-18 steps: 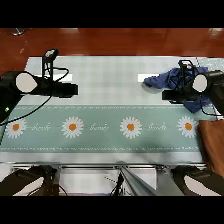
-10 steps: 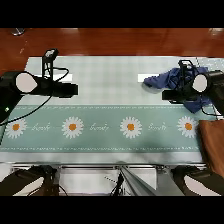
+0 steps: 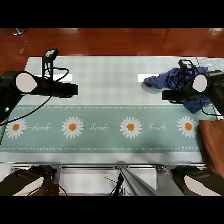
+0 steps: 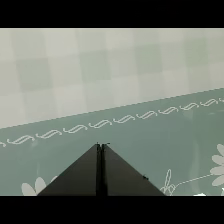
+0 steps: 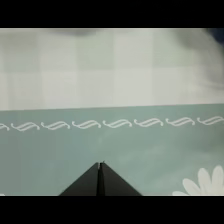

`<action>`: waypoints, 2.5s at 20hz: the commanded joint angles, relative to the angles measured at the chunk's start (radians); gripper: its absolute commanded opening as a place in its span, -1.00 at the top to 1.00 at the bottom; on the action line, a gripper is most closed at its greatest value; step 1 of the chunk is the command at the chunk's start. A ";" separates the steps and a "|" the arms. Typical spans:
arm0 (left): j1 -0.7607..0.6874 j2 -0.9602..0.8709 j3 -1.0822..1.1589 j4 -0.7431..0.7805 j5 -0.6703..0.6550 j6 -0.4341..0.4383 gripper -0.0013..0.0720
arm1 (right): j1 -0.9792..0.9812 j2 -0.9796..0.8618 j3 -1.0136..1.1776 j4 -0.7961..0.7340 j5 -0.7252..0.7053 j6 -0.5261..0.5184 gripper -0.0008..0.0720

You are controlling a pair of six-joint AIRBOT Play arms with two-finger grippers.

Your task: Fold the shirts.

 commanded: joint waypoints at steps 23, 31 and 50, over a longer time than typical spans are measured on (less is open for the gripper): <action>0.020 -0.168 -0.003 0.016 0.188 0.001 -0.95 | -0.435 -0.576 0.316 -0.071 -0.378 0.055 -0.55; 0.160 -0.178 0.093 0.127 -0.369 0.098 -0.95 | -0.433 -0.497 0.541 0.336 -0.137 -0.312 0.91; 0.275 0.671 -0.497 -0.459 -0.143 0.229 -0.95 | -0.122 0.440 0.649 0.657 -0.099 -0.546 0.91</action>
